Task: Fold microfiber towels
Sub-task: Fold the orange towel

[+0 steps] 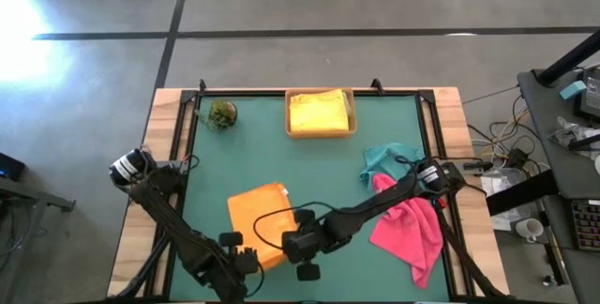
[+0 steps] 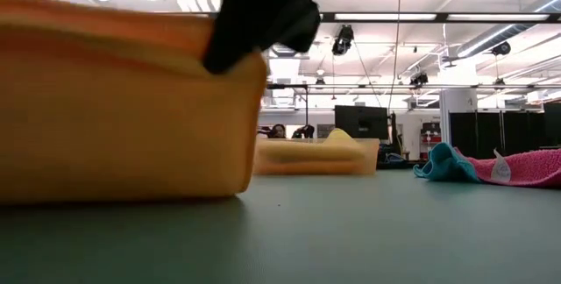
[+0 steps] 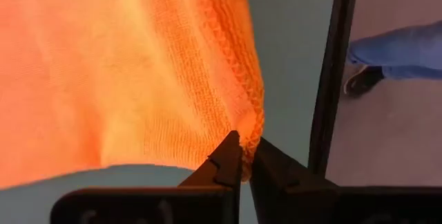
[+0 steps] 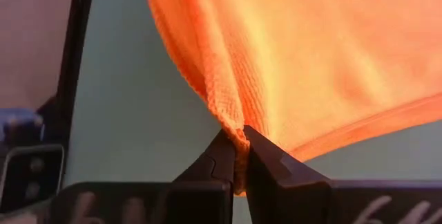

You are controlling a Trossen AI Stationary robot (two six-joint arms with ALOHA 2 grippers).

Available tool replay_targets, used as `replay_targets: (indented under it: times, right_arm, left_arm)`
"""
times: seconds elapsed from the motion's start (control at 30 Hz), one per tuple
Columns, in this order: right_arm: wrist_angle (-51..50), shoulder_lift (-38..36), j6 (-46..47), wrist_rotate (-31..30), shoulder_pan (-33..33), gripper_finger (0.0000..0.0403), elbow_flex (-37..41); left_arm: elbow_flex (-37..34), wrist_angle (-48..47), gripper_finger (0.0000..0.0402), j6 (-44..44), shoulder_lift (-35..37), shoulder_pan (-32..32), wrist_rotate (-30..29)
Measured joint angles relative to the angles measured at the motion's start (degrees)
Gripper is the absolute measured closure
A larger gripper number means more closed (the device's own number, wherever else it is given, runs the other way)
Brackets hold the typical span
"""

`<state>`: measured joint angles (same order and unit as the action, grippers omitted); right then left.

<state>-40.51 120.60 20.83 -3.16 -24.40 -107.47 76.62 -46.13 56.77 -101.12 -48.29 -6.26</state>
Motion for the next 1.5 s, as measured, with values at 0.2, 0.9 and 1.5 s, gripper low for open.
replay_targets:
  times: [0.2, 0.9, 1.5]
  right_arm:
    - [-0.74, 0.24, 1.58, -5.64, 1.46, 0.0394, -2.41]
    - [10.61, 0.48, -3.97, -8.44, 15.93, 0.0394, 5.26]
    - [20.24, 0.48, -9.52, -8.92, 19.14, 0.0387, 11.66]
  left_arm:
    - [0.7, -10.67, 0.0398, 2.88, 1.17, -0.07, -1.46]
    - [-7.42, -28.41, 0.0398, 10.48, 3.17, 9.07, -7.3]
    - [-10.6, -29.4, 0.0397, 10.34, 3.32, 13.8, -8.87]
